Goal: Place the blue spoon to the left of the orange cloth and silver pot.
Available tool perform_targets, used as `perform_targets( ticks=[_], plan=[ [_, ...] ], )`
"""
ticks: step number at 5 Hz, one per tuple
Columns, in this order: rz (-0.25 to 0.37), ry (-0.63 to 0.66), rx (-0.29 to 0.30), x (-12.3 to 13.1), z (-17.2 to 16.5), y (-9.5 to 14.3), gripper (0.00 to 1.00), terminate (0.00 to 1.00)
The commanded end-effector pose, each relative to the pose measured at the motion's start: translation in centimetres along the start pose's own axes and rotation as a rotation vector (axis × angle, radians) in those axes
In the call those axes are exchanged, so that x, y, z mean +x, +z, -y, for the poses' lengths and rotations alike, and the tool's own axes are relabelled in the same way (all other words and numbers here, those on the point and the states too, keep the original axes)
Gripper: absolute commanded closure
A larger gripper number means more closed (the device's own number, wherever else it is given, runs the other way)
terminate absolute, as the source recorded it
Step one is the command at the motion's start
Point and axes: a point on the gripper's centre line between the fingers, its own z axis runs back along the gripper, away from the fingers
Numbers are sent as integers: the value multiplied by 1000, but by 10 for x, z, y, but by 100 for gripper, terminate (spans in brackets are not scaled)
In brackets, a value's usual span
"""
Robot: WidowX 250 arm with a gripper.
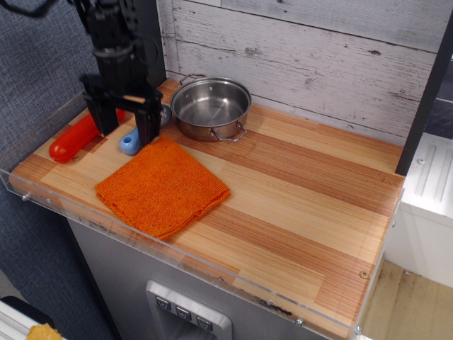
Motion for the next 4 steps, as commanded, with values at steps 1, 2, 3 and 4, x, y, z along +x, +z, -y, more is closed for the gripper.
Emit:
perform_targets(
  ticks=[1,2,3,4],
  plan=[
    [121,57,-3,-14,24,89,0,0],
    [147,106,-38,-30,40,100,0,0],
    [160,40,-66,-33,46,105,0,0],
    [157,-43,-33,-30,45,103,0,0]
  ],
)
